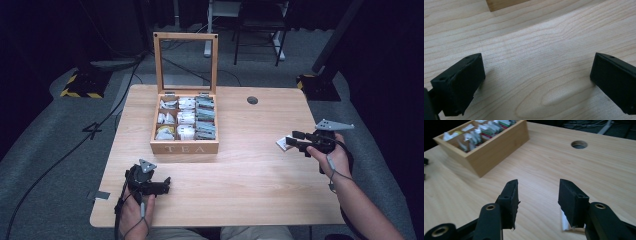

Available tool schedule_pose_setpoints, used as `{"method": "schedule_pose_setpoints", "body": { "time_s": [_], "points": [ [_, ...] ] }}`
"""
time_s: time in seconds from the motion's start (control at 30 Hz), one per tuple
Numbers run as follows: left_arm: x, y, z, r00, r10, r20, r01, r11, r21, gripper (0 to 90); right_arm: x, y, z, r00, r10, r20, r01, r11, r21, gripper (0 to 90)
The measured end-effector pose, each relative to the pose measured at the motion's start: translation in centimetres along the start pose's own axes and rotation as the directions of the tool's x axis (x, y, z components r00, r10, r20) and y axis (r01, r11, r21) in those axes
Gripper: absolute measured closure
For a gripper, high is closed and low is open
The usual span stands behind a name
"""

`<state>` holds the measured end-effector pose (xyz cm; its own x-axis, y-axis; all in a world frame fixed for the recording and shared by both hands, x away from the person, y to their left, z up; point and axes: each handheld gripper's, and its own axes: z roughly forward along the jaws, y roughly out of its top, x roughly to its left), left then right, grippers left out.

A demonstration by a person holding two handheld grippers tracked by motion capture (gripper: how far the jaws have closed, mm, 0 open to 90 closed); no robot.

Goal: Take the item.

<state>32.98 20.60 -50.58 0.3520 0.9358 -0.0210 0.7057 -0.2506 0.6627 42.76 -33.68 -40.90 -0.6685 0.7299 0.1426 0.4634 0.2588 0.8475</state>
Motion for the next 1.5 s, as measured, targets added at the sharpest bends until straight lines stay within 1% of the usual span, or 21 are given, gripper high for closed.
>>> {"method": "schedule_pose_setpoints", "body": {
  "time_s": [0.1,0.13,0.17,0.23,0.33,0.4,0.43,0.57,0.67,0.7,0.73,0.77,0.83,0.93,1.07,1.17,1.27,1.3,1.37,1.43,1.5],
  "points": [
    [0.0,0.0,0.0,1.0000,0.000,0.000,0.000,1.0000,0.000,0.1,1.5,-0.4,-0.3,0.9991,-0.018,-0.039,0.018,1.000,-0.001,50.2],
    [0.0,0.0,0.0,1.0000,0.000,0.000,0.000,1.0000,0.000,0.1,2.5,-0.9,-0.4,0.9977,-0.024,-0.063,0.024,1.000,-0.002,49.1],
    [0.0,0.0,0.0,1.0000,0.000,0.000,0.000,1.0000,0.000,0.2,2.9,-1.2,-0.4,0.9970,-0.029,-0.072,0.029,1.000,-0.001,48.6],
    [0.0,0.0,0.0,1.0000,-0.002,0.001,0.002,1.0000,0.000,0.1,3.3,-1.4,-0.5,0.9961,-0.035,-0.081,0.035,0.999,-0.002,48.1],
    [0.0,0.0,0.0,1.0000,-0.003,0.001,0.003,1.0000,-0.001,0.1,4.1,-2.5,-0.7,0.9954,-0.017,-0.095,0.014,0.999,-0.031,47.2],
    [0.0,0.0,0.0,1.0000,-0.001,0.000,0.001,1.0000,0.000,0.1,4.6,-3.3,-0.8,0.9942,0.004,-0.108,-0.011,0.998,-0.058,46.8],
    [0.0,0.0,0.0,1.0000,-0.003,0.001,0.003,1.0000,-0.001,0.1,4.9,-3.8,-0.7,0.9931,0.010,-0.117,-0.016,0.999,-0.051,46.8],
    [0.0,0.0,0.0,1.0000,-0.002,0.001,0.002,1.0000,0.000,0.1,5.6,-5.2,-0.1,0.9937,-0.012,-0.112,0.011,1.000,-0.007,46.9],
    [0.0,0.0,0.0,1.0000,-0.002,0.001,0.002,1.0000,0.000,0.1,5.8,-6.2,0.4,0.9929,0.001,-0.119,0.001,1.000,0.009,46.7],
    [0.0,0.0,0.0,1.0000,-0.003,0.001,0.003,1.0000,0.000,0.1,5.9,-6.4,0.7,0.9928,-0.003,-0.120,0.005,1.000,0.021,46.4],
    [0.0,0.0,0.0,1.0000,-0.002,0.001,0.002,1.0000,0.000,0.1,6.1,-6.9,1.1,0.9940,-0.024,-0.107,0.028,0.999,0.042,45.0],
    [0.0,0.0,0.0,1.0000,-0.001,0.000,0.001,1.0000,0.000,0.1,6.1,-6.9,1.1,0.9940,-0.024,-0.107,0.028,0.999,0.042,45.0],
    [0.0,0.0,0.0,1.0000,-0.002,0.000,0.002,1.0000,0.000,0.1,6.4,-7.4,1.6,0.9942,-0.050,-0.095,0.057,0.996,0.069,44.9],
    [0.0,0.0,0.0,1.0000,-0.003,0.002,0.003,1.0000,0.000,0.1,6.6,-8.1,2.6,0.9923,-0.077,-0.097,0.087,0.991,0.104,43.6],
    [0.0,0.0,0.0,1.0000,0.000,0.003,0.000,1.0000,0.000,0.1,7.0,-8.6,3.6,0.9899,-0.110,-0.090,0.121,0.984,0.129,40.6],
    [0.0,0.0,0.0,1.0000,0.000,0.003,0.000,1.0000,0.000,0.1,7.2,-8.9,4.0,0.9868,-0.133,-0.092,0.146,0.977,0.154,37.5],
    [0.0,0.0,0.0,1.0000,0.000,0.003,0.000,1.0000,0.000,0.1,7.4,-9.2,4.4,0.9872,-0.138,-0.080,0.151,0.970,0.193,32.3],
    [0.0,0.0,0.0,1.0000,0.000,0.003,0.000,1.0000,0.000,0.1,7.4,-9.3,4.5,0.9856,-0.152,-0.075,0.164,0.966,0.202,29.4],
    [0.0,0.0,0.0,1.0000,-0.001,0.003,0.001,1.0000,0.000,0.1,7.5,-9.5,4.9,0.9783,-0.196,-0.066,0.205,0.960,0.192,20.6],
    [0.0,0.0,0.0,1.0000,-0.001,0.003,0.001,1.0000,0.000,0.0,7.6,-9.4,5.2,0.9759,-0.207,-0.070,0.217,0.953,0.210,12.5],
    [0.0,0.0,0.0,1.0000,-0.001,0.003,0.001,1.0000,0.000,0.1,7.7,-9.3,5.5,0.9734,-0.215,-0.080,0.227,0.949,0.218,7.9]
  ]
}}
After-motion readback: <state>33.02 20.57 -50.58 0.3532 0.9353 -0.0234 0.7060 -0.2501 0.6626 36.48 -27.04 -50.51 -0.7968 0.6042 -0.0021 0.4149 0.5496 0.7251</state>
